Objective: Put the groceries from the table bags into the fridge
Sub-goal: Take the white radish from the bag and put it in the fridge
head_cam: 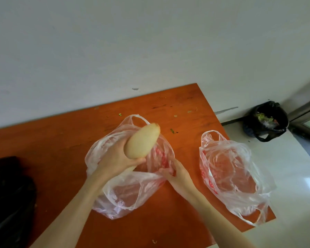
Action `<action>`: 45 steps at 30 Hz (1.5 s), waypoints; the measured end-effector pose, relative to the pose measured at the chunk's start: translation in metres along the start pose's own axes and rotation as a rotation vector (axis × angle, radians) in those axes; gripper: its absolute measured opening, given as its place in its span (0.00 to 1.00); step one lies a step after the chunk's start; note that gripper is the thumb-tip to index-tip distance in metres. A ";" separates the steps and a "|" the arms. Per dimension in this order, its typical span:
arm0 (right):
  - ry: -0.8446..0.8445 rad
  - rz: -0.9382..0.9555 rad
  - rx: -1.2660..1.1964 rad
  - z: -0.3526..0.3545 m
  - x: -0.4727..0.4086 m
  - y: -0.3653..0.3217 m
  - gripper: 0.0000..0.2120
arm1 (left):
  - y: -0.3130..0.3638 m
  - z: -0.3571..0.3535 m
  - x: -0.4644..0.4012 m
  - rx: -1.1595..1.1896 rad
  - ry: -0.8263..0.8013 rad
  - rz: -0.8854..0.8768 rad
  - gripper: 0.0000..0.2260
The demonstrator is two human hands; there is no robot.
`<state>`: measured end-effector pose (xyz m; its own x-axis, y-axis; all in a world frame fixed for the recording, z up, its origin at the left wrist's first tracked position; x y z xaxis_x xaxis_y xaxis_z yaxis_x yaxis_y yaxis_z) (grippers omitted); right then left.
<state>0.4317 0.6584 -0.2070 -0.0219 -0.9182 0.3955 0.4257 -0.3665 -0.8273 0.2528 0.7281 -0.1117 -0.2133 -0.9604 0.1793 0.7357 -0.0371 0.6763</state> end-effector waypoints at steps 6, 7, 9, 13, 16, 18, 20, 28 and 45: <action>-0.075 0.309 0.095 0.005 0.009 -0.086 0.32 | 0.029 0.055 0.007 0.432 0.252 0.030 0.44; -0.110 0.333 0.139 0.002 0.011 -0.094 0.32 | 0.040 0.062 0.009 0.485 0.279 0.007 0.43; -0.131 0.381 0.176 -0.003 0.012 -0.109 0.36 | 0.064 0.077 0.014 0.556 0.330 -0.053 0.41; -0.048 0.387 0.020 0.009 0.008 -0.129 0.43 | 0.100 0.102 0.025 0.660 0.412 -0.124 0.39; -0.005 0.353 -0.043 0.030 0.009 -0.146 0.41 | 0.112 0.118 0.023 0.779 0.453 -0.133 0.38; 0.064 0.359 -0.045 0.048 0.015 -0.154 0.37 | 0.116 0.121 0.014 0.853 0.428 -0.128 0.36; 0.147 0.348 -0.040 0.064 0.024 -0.152 0.35 | 0.118 0.114 0.006 0.935 0.366 -0.111 0.33; 0.438 0.189 0.013 0.109 0.110 -0.066 0.32 | 0.131 -0.008 0.007 1.097 -0.158 0.028 0.33; 1.137 -0.284 -0.166 0.229 0.519 0.144 0.41 | 0.380 -0.287 0.289 0.898 -0.909 -0.240 0.21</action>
<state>0.6889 0.1630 -0.0296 -0.9244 -0.3764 0.0611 0.1547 -0.5166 -0.8421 0.6550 0.3567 -0.0083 -0.8957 -0.4125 0.1660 0.0092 0.3560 0.9344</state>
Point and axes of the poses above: each hand's wrist, its own x-axis away from the middle knuckle, its own z-axis out of the back of the hand, y = z × x, the point moved 9 cm from there along -x, towards the middle knuckle, and after that the axes turned 1 degree about y, right-handed, at the moved point
